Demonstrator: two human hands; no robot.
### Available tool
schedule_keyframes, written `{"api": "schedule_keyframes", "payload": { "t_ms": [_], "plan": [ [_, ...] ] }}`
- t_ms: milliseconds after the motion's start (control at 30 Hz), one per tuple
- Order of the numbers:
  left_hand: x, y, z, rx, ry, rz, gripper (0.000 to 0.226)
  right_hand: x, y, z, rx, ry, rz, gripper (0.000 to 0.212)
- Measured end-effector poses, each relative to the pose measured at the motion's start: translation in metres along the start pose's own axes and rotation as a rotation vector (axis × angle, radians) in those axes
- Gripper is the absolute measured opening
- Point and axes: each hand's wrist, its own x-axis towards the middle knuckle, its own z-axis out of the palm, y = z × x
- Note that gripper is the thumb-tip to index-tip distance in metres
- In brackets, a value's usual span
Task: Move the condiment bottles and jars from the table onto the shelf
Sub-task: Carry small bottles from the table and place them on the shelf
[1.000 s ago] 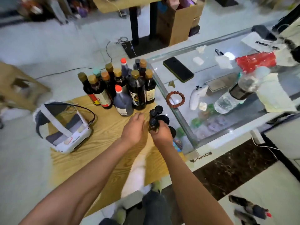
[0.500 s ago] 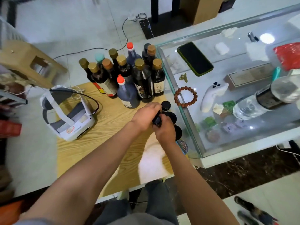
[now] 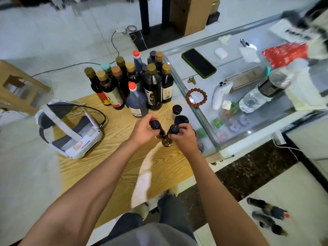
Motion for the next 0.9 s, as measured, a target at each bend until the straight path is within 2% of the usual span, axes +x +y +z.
{"api": "schedule_keyframes", "payload": {
  "t_ms": [67, 200, 267, 400, 667, 833, 900],
  "plan": [
    [-0.018, 0.006, -0.013, -0.121, -0.03, -0.031, 0.05, -0.024, -0.005, 0.0, 0.067, 0.064, -0.015, 0.049],
    [-0.049, 0.012, -0.027, -0.188, -0.152, 0.052, 0.062, -0.079, -0.018, -0.002, 0.169, 0.151, -0.002, 0.045],
    [-0.064, 0.018, -0.026, -0.17, -0.223, 0.084, 0.062, -0.107, -0.016, -0.005, 0.209, 0.212, -0.016, 0.045],
    [-0.102, 0.043, -0.013, -0.317, -0.383, 0.08, 0.064, -0.163, -0.007, -0.021, 0.279, 0.376, -0.052, 0.041],
    [-0.187, 0.115, 0.044, -0.355, -0.617, 0.226, 0.06, -0.29, 0.01, -0.094, 0.385, 0.622, -0.11, 0.038],
    [-0.263, 0.178, 0.098, -0.341, -0.761, 0.394, 0.077, -0.386, 0.029, -0.15, 0.355, 0.812, -0.161, 0.036],
    [-0.304, 0.205, 0.124, -0.33, -0.819, 0.474, 0.078, -0.428, 0.04, -0.176, 0.334, 0.908, -0.182, 0.036]
  ]
}}
